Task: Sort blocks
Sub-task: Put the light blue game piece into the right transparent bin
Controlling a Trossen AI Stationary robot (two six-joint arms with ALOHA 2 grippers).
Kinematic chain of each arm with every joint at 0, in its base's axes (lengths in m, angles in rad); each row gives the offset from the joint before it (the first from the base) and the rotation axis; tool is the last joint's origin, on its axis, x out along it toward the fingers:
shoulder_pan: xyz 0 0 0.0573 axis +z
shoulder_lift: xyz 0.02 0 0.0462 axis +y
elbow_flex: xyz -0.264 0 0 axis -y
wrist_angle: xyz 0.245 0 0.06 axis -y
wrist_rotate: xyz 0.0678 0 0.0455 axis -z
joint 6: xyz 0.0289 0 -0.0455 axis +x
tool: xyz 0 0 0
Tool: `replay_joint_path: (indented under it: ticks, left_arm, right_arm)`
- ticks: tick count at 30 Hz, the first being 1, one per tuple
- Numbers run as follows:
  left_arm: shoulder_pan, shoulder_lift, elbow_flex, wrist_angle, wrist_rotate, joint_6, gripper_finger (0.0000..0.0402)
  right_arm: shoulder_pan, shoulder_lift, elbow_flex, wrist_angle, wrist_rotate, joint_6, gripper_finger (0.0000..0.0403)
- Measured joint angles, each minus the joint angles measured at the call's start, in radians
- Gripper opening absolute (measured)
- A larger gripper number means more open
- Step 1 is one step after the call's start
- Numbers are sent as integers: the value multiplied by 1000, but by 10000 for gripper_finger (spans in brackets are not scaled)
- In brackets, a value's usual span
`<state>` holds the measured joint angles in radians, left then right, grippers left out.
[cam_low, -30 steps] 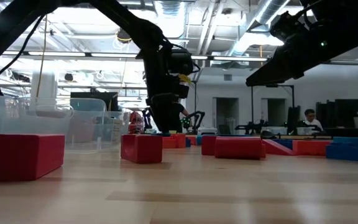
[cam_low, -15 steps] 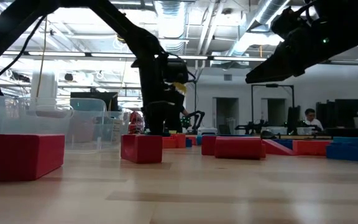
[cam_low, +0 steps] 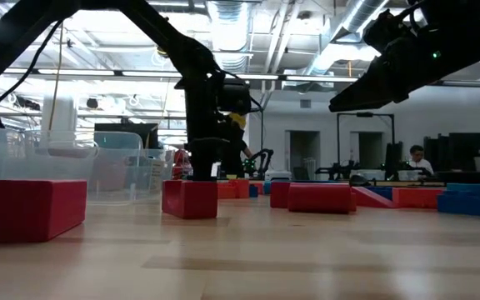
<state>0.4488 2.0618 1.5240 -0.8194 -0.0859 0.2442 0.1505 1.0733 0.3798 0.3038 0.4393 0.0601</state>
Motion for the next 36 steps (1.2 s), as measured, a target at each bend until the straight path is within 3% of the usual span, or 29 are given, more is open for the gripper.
replay_joint_path:
  ticks: [5, 14, 23, 31, 36]
  left_arm:
    - [0, 0, 47, -49, 2, -6, 148]
    - [0, 0, 158, -145, 56, -2, 161]
    - [-11, -2, 374, -534, 173, -64, 149]
    - [-121, -91, 337, -632, 187, -172, 147]
    - [-230, -142, 280, -654, 53, -252, 147]
  right_arm:
    - [0, 0, 0, 0, 0, 0, 256]
    - [-1, 0, 0, -2, 1, -5, 256]
    - [-2, 0, 0, -7, 2, -7, 256]
    - [-2, 0, 0, -23, 3, -8, 256]
    - [-2, 0, 0, -27, 4, -8, 256]
